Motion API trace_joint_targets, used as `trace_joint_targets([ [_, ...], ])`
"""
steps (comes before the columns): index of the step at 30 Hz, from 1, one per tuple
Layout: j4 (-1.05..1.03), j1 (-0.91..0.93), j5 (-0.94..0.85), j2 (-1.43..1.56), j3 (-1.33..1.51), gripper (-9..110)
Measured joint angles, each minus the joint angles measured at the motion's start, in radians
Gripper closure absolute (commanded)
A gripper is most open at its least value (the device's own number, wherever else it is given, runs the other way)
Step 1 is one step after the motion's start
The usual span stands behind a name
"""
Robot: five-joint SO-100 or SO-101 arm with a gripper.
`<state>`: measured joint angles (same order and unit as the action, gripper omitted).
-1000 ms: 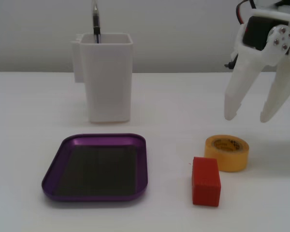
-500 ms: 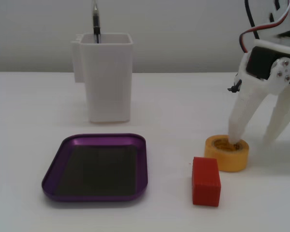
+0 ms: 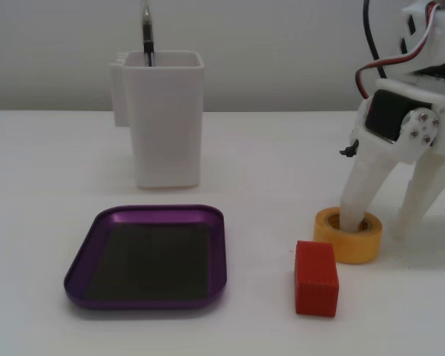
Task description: Grab up the yellow tape and put it in the box.
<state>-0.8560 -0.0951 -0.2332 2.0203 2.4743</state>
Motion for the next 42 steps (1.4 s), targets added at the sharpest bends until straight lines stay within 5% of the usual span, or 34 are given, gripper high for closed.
trace_joint_targets([
  [6,0.002,-0.011,0.0,-0.061,-0.032,103],
  [27,0.006,-0.012,0.034,0.508,-0.192,102],
  [42,0.268,-0.003,0.034,-0.117,-0.512,102],
])
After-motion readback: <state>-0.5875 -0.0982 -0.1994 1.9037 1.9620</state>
